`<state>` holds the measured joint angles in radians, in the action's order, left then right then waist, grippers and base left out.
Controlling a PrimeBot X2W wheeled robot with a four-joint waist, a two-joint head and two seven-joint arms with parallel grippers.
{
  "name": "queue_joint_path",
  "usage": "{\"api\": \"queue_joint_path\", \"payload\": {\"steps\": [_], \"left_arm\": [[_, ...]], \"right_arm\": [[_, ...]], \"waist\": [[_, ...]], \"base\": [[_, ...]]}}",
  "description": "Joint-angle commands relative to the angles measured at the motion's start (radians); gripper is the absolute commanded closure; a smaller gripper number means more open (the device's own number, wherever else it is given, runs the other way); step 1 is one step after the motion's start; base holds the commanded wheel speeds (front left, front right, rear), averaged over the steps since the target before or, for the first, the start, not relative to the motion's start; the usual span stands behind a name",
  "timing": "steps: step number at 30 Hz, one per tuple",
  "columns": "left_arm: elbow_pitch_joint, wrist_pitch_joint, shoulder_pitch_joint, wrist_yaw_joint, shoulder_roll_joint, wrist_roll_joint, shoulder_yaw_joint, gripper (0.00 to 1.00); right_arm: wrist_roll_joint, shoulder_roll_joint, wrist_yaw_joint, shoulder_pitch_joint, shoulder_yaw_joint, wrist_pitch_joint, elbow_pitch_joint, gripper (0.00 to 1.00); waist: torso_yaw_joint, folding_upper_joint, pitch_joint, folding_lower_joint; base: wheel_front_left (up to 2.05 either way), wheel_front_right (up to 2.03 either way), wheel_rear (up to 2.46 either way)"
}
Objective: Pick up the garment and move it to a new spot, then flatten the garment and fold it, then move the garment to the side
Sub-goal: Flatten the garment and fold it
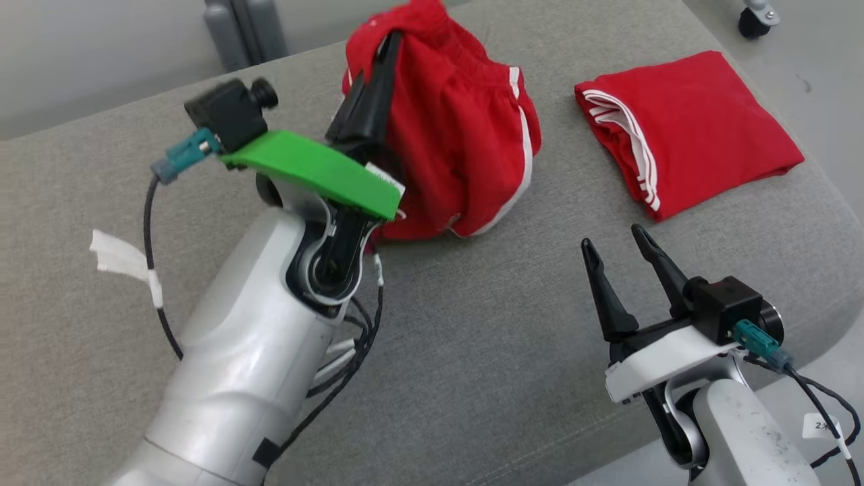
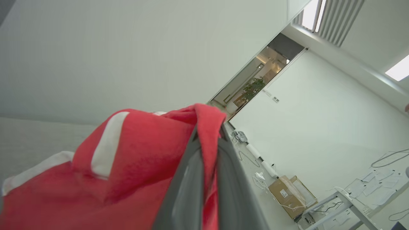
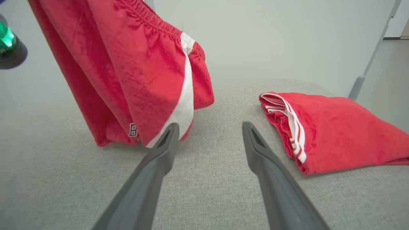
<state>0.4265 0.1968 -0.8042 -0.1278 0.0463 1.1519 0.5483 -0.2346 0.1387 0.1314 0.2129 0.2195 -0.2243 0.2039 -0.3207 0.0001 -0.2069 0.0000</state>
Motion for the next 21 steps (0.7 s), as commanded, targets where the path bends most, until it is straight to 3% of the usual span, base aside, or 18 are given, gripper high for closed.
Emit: {"api": "queue_joint_path", "payload": {"steps": [1,2,3,4,12,21], "left_arm": [[0.045,0.012,0.033,-0.003,0.009,-0.006,0.005,1.0],[0.077,0.016,0.043,-0.002,0.012,-0.013,0.009,0.93],[0.131,0.02,0.057,0.011,0.025,-0.038,0.021,0.51],[0.172,0.026,0.066,0.022,0.038,-0.059,0.032,0.0],[0.469,0.005,0.086,0.184,0.093,-0.18,0.099,0.0],[0.497,-0.055,-0.092,0.206,0.084,-0.288,0.195,0.0]], "right_arm": [[0.005,0.003,-0.002,0.007,0.0,0.004,-0.009,0.0],[0.005,0.005,-0.002,0.006,-0.001,0.006,-0.012,0.0],[0.006,0.007,-0.002,0.004,-0.003,0.008,-0.016,0.0],[0.007,0.008,-0.002,0.003,-0.004,0.01,-0.019,0.0],[0.012,0.012,-0.002,-0.002,-0.004,0.026,-0.037,0.0],[0.003,0.008,-0.002,0.001,0.013,0.032,-0.046,0.0]], "waist": [[0.03,-0.0001,-0.002,0.0],[0.036,-0.0001,-0.002,0.0],[0.044,-0.0001,-0.003,0.0],[0.05,-0.0001,-0.003,0.0],[0.085,-0.0001,-0.001,0.0],[0.068,-0.0001,-0.013,0.0]], "base": [[0.0,0.0,0.0],[0.0,0.0,0.0],[0.0,0.0,0.0],[0.0,0.0,0.0],[0.0,0.0,0.0],[0.0,0.0,0.0]]}}
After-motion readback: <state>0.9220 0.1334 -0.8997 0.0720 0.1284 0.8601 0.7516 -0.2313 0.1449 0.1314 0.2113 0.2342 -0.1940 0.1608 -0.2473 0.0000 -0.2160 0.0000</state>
